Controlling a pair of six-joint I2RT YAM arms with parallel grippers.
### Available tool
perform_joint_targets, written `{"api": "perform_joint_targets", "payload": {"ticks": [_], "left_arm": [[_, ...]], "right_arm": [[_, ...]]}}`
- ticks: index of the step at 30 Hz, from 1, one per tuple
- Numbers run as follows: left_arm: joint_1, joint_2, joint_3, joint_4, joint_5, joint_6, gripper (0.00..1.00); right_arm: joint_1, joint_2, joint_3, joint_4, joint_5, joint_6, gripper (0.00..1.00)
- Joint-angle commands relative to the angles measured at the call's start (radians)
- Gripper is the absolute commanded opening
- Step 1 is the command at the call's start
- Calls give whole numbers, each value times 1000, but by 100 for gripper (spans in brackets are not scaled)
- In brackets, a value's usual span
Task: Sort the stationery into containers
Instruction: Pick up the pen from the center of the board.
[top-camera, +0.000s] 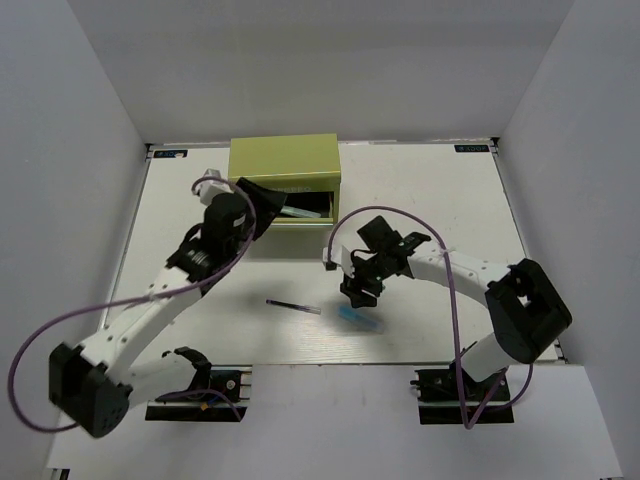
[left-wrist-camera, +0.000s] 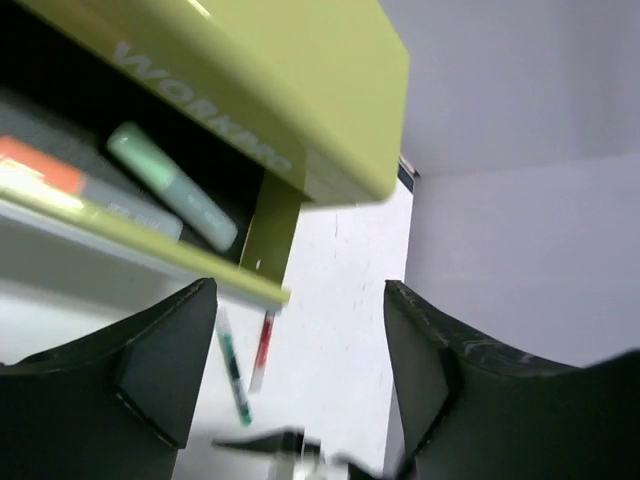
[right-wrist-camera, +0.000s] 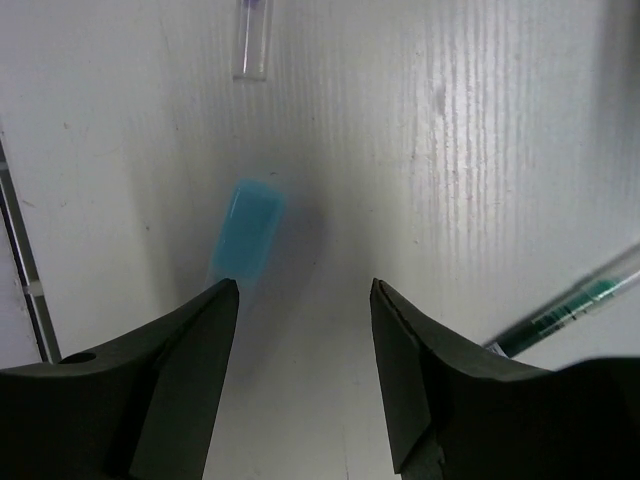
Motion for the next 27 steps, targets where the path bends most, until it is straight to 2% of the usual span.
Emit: {"api": "perform_joint_targets", "payload": {"ticks": [1,4,10,12,17,20,21,24,25,27], "left_arm": [[11,-178,-86,-187,67,103,79],[11,-322,-229,-256,91,123,84],[11,-504,-335,-353,91,94,85],[11,-516,-335,-385,78,94,85],[2,-472,-326,-450,67,94,86],[2,-444,-326,-461,67,94,86],[2,-444,-326,-461,67,94,86],[2,-453,-326,-451,67,85,86],[2,-463,-335,-451,67,76,86],[2,-472,-344,-442,58,76,86]], "right_arm": [[31,14,-4,-3,1,10,62],[54,34,-10,-1,13,33,65],[104,28,-53,17,13,77,68],[115,31,-79,31,30,94,68],[158,43,-129,164,182,225,65],[173,45,-171,230,262,260,58],[178,45,-179,237,285,265,51],[178,40,-189,244,300,268,42],[180,34,-191,244,299,263,33],[178,11,-191,224,287,237,24]]}}
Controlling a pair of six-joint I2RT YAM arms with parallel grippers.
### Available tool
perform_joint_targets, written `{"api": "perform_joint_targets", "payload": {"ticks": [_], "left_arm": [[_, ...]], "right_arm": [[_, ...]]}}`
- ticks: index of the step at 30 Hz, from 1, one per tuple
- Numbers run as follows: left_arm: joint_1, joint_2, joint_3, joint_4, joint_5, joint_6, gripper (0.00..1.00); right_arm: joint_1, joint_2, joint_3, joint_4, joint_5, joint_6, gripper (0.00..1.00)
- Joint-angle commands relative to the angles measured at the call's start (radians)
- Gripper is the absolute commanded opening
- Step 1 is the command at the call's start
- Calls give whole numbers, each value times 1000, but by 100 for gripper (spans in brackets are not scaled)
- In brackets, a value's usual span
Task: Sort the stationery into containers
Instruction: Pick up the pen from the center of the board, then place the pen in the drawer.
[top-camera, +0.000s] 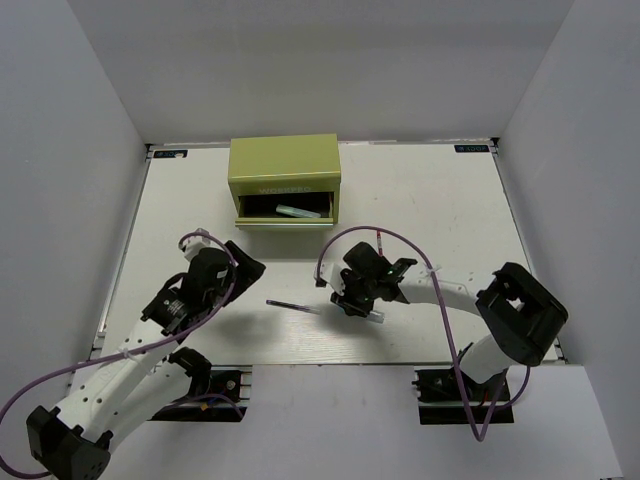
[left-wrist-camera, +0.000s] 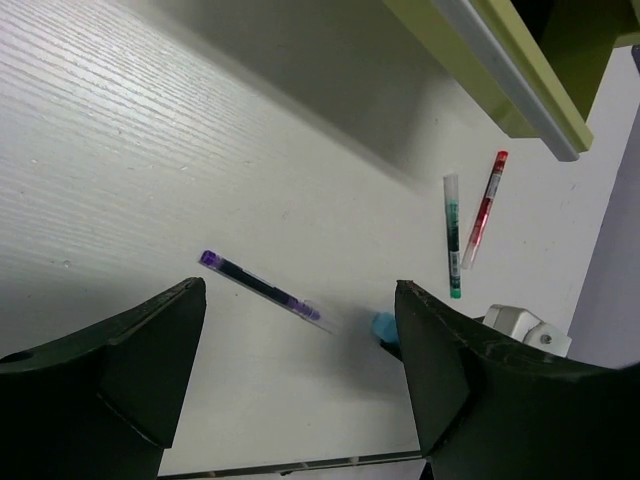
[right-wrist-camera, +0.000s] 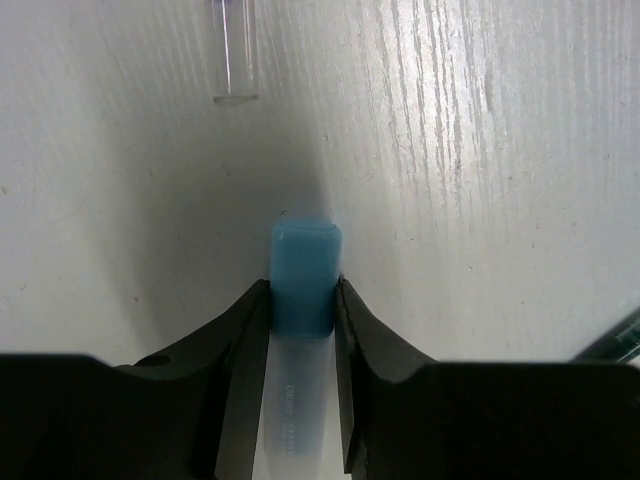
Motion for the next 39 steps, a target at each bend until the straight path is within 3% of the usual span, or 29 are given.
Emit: {"api": "perform_joint_targets", "payload": {"ticks": [1,6,12,13,19,29,36,39], "left_arm": [[-3,-25,-4,3,-17,-4,86],[-3,-43,-24,3,-17,-14,86],[-3,-52,-35,3,-17,-24,86],[-3,-52,-46,3,-17,-24,86],[-3,-62,-55,3,-8,-33,86],[-3,-89,-55,-8,-17,-33,86],[-3,-120,-66,-26,-26,-43,86],[-3,-129,-75,-26,-26,-52,86]], "right_arm": [[3,-16,-35,-41,31,-22,16],[-7,-96,36,-109,27,-159,6],[-15,-124,318,-132,3,-322,5],[-15,-101,419,-126,-2,-328,5],[-18,37,671,-72,-45,-407,5],[-24,270,883,60,-112,-437,5],[-33,405,955,86,-31,-471,5],[-40,425,963,49,-28,-487,19]]}}
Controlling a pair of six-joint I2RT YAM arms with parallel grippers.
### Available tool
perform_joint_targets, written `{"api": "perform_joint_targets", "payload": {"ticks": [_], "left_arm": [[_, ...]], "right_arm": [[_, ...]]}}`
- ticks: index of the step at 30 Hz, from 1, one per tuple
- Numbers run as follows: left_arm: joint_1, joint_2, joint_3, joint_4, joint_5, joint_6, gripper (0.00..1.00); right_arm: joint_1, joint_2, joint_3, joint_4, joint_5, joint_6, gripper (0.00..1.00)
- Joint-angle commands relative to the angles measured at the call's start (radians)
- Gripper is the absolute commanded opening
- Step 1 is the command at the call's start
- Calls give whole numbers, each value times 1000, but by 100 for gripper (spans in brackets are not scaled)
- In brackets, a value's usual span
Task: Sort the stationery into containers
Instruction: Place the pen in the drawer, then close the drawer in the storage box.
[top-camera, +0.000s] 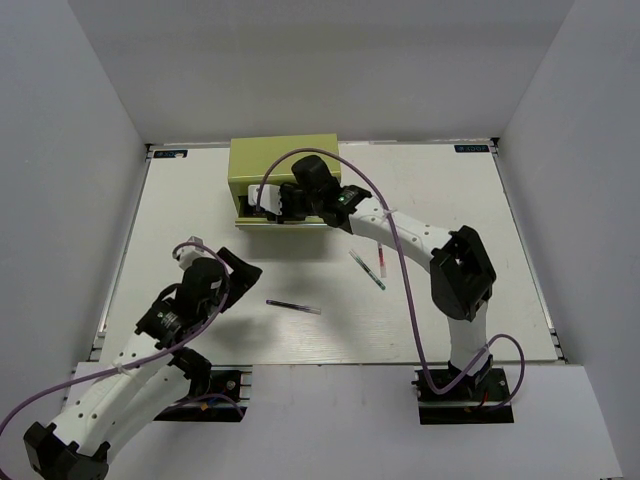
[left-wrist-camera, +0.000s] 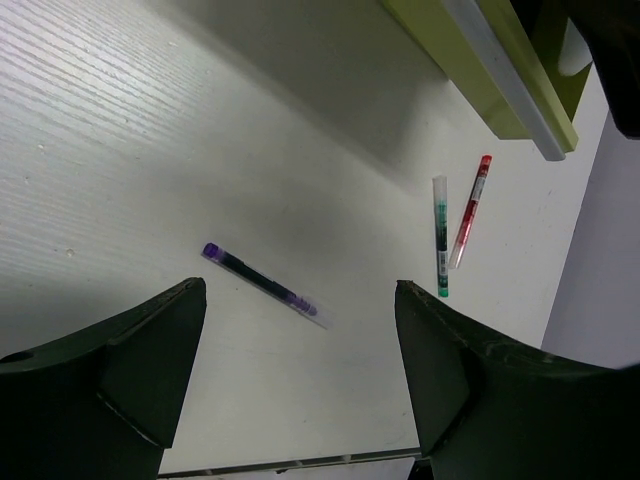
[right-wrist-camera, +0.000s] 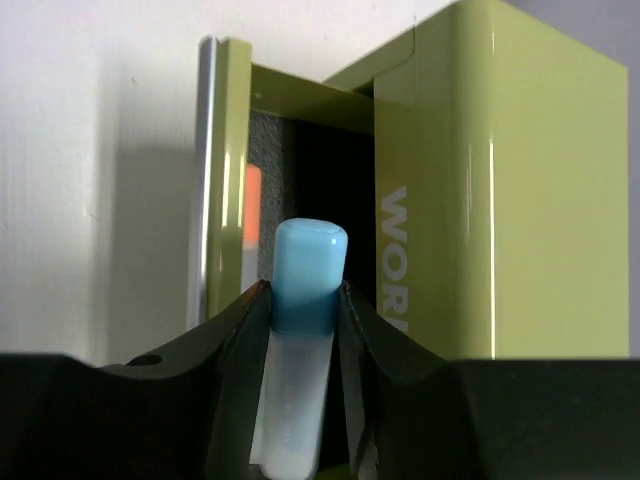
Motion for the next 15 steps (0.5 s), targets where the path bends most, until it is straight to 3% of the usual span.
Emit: {"api": "perform_joint_targets", "payload": {"ticks": [1,3,8,9,13,15], "left_arm": [[-3,-18,-17,-17,-20,-13,86],[-3,-18,-17,-8,-20,-13,86],[-3,4,-26,12,-20,-13,86],[-3,14,-26,12,-20,-13,86],[-3,25,-26,21,-11,-13,86],[-3,25,-26,21,-11,-13,86]], "right_arm": [[-14,18,58,13,29,-26,39],[-11,21,62,4,51,-8,51],[-14,-25,79,-13,23,41,52],[-19,-29,84,-22,-1,44,50],[-20,-57,133,-168,-136,52,4],[-26,-60,139,-230,-285,-9,0]]}}
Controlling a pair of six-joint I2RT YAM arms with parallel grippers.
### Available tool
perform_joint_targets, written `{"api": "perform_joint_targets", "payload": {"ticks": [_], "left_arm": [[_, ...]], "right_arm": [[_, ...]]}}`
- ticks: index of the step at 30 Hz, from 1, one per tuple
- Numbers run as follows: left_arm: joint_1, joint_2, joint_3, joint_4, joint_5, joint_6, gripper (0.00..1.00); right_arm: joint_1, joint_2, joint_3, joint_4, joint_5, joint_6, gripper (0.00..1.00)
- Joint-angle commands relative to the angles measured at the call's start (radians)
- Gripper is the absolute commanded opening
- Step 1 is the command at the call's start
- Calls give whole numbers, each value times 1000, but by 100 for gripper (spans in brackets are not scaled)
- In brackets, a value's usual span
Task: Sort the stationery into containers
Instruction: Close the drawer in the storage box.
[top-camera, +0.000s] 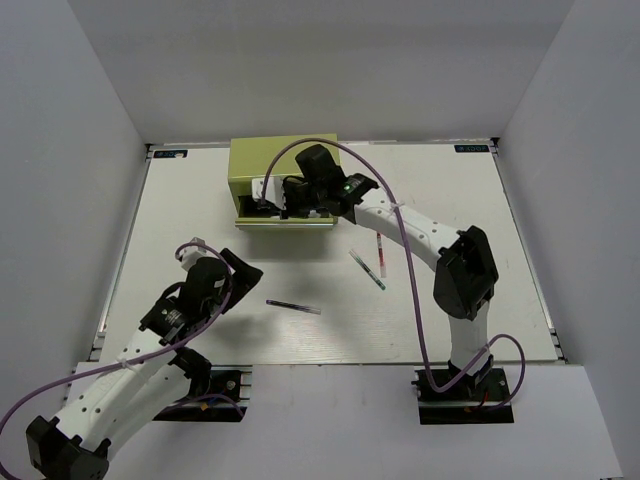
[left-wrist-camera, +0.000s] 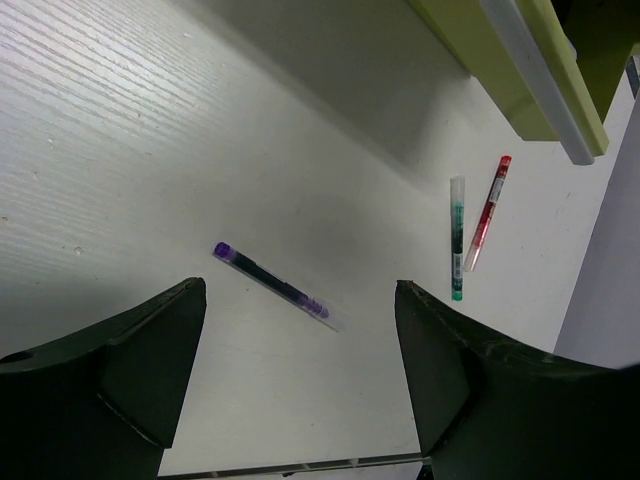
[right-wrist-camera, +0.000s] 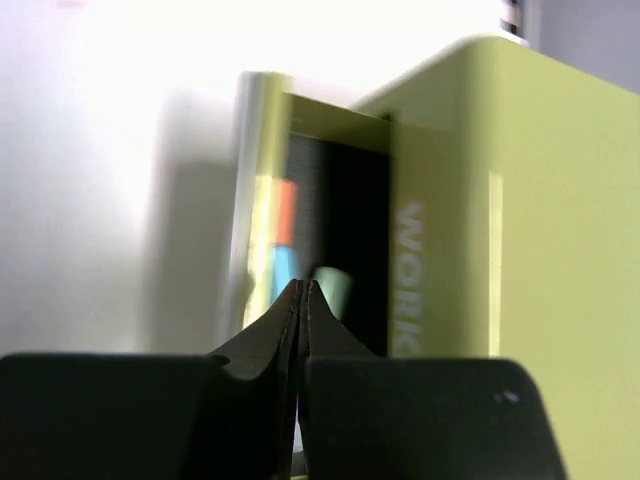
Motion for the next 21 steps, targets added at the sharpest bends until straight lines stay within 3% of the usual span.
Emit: {"api": "perform_joint_targets", "payload": {"ticks": [1,3,4,8,13,18,21], "left_arm": [[-3,-2,-10,11,-10,-3,86],[-3,-2,-10,11,-10,-3,86],[-3,-2,-10,11,-10,-3,86],[-3,-11,-10,0,-10,-3,86],[-3,-29,-10,-9,-10,-3,86],[-3,-29,-10,-9,-10,-13,86],[-3,-20,-10,0,-10,-13,86]], "right_arm": [[-6,-70,65,-231,-239,-62,0],[-5,-61,75,-315,-340,-189,0],[0,-54,109,-428,-357,-215,0],[3,57,209,-576,-362,-292,0],[5,92,151,-365,-155,-181,0],[3,158,168,-320,-52,-132,0],[3,163,139,-202,32,-70,0]]}}
